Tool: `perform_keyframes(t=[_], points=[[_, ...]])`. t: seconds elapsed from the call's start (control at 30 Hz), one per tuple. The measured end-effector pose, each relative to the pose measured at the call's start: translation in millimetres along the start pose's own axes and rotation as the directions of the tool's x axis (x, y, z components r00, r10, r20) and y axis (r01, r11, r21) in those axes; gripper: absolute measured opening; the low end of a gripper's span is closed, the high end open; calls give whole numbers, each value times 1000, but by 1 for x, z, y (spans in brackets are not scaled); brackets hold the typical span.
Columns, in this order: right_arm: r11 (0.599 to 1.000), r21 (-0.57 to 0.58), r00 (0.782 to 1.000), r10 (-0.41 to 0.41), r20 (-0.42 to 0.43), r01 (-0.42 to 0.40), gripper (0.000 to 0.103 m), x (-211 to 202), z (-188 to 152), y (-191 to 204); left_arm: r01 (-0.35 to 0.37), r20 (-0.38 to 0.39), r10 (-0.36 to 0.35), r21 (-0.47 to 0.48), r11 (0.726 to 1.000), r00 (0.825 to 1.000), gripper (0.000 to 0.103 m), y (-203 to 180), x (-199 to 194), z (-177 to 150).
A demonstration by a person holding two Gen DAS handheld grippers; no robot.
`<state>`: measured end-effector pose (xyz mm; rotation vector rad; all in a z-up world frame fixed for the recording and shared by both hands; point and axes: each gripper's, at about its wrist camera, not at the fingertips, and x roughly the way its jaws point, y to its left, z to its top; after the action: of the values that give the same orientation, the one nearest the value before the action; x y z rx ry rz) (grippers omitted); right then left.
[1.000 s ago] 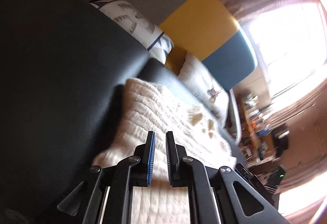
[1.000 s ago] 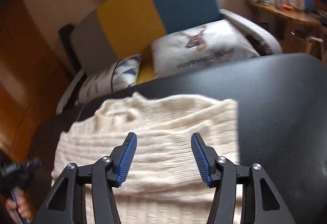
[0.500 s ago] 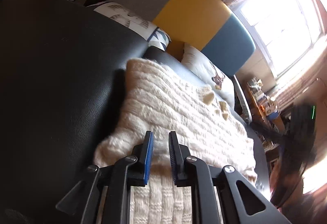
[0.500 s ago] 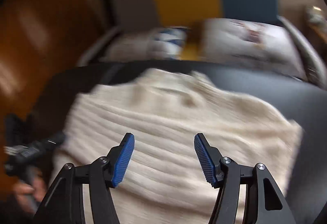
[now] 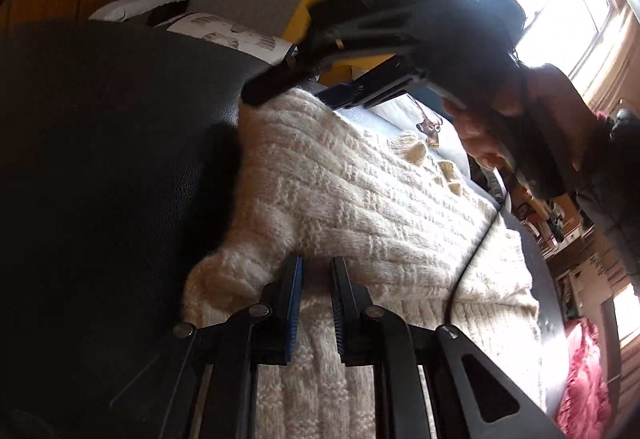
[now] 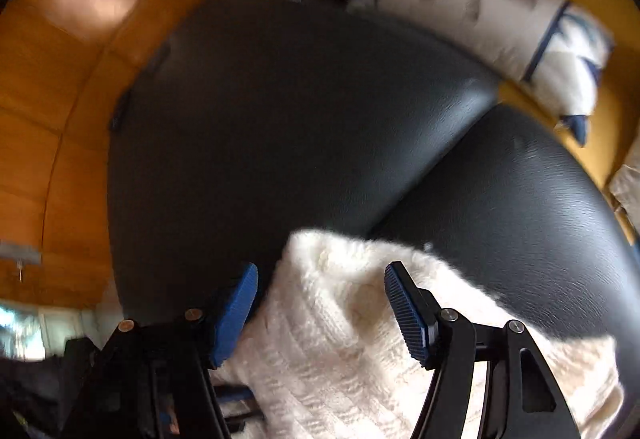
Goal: Fold clothes
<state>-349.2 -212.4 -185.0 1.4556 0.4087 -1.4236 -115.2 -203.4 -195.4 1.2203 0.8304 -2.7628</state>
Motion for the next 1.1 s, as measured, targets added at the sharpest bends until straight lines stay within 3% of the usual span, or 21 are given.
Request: perform_keyframes(t=[0.03, 0.07, 0.23, 0.33, 0.47, 0.57, 0.6, 0.67, 0.77, 0.87, 1.0, 1.07, 1.1], points=[[999, -34, 1000, 10, -23, -11, 39, 4, 0, 7, -2, 0, 2, 0, 1000, 1000, 14, 0, 0, 0], [998, -67, 1000, -19, -22, 17, 7, 5, -1, 15, -5, 0, 5, 2, 1000, 1000, 14, -1, 0, 0], [977, -131, 980, -155, 122, 171, 6, 0, 0, 39, -25, 6, 25, -1, 1000, 1000, 14, -3, 0, 0], [952, -117, 957, -273, 98, 284, 6, 29, -5, 31, -44, 8, 44, 8, 999, 999, 14, -6, 0, 0], [967, -40, 957, -242, 159, 252, 9, 24, -12, 29, -35, -2, 35, -5, 999, 999, 14, -4, -6, 3], [976, -5, 949, -211, 236, 218, 18, -8, -28, 38, -33, 31, 33, -20, 999, 999, 14, -3, -21, 9], [978, 8, 940, -201, 274, 207, 25, -22, -38, 40, -32, 48, 32, -18, 999, 998, 14, -4, -27, 11], [979, 59, 924, -204, 325, 195, 37, -46, -71, 37, -33, 82, 33, -9, 999, 996, 14, -7, -38, 15], [975, 140, 894, -217, 392, 175, 38, -81, -124, 30, -49, 95, 44, 45, 998, 995, 14, -17, -42, 21], [944, 263, 875, -292, 386, 199, 40, -104, -191, 4, -70, 71, 62, 108, 992, 996, 15, -33, -32, 24], [837, 470, 825, -460, 329, 279, 43, -116, -278, -45, -137, -26, 144, 164, 977, 989, 16, -34, 0, 30], [754, 572, 796, -544, 266, 324, 45, -118, -318, -73, -160, -10, 166, 199, 967, 986, 16, -37, 11, 25], [735, 593, 784, -563, 261, 330, 45, -115, -333, -80, -171, -11, 177, 213, 962, 984, 16, -38, 12, 24]])
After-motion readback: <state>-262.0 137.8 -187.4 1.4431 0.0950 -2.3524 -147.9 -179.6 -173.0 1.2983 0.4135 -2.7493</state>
